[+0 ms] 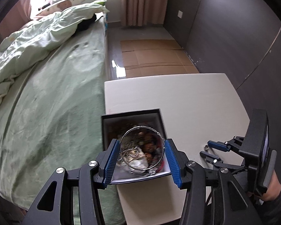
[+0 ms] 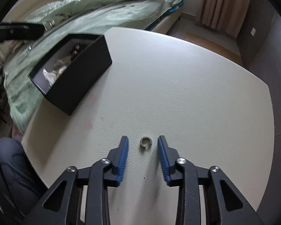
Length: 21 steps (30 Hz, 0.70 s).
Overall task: Organize jewelry
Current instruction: 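Drop the hoop ring into the box with the left while the right grasps the small silver bead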
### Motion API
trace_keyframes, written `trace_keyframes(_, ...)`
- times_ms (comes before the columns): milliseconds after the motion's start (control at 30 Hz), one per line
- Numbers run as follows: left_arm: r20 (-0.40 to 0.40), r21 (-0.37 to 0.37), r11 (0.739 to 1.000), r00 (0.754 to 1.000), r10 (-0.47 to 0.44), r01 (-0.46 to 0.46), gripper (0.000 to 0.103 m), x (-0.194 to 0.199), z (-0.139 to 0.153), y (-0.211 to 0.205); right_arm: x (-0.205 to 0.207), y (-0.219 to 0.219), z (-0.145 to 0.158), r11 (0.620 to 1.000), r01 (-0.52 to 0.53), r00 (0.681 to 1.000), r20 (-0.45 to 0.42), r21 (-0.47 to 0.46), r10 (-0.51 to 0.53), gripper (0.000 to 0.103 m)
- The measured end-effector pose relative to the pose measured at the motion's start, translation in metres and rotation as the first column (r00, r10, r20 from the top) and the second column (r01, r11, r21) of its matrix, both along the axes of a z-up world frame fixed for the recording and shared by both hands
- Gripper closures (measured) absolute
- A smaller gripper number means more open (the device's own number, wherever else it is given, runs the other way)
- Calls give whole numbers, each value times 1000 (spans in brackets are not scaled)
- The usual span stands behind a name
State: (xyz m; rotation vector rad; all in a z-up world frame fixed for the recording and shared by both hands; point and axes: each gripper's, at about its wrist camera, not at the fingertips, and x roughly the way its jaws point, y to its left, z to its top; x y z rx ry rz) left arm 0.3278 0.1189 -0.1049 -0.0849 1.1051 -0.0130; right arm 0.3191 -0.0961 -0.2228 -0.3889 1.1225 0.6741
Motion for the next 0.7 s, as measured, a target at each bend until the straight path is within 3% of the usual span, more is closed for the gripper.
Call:
trace_keyframes(200, -9, -29, 999, 1000, 17, -18, 51, -3, -11, 12, -3, 5, 1, 1000, -21, 999, 27, -6, 21, 88)
trace_keyframes(467, -28, -82, 997, 1000, 3, -5, 51, -5, -27, 13, 3, 2, 7, 1000, 7, 1000, -6, 25, -7, 89)
trace_keyframes(600, -60, -162, 987, 998, 9, -18, 50, -3, -31, 20, 8, -1, 25, 996, 38, 999, -15, 79, -37, 89)
trace_keyframes(700, -37, -178, 984, 999, 28, -34, 41, -6, -26, 28, 8, 5, 44, 992, 32, 999, -4, 124, -32, 89)
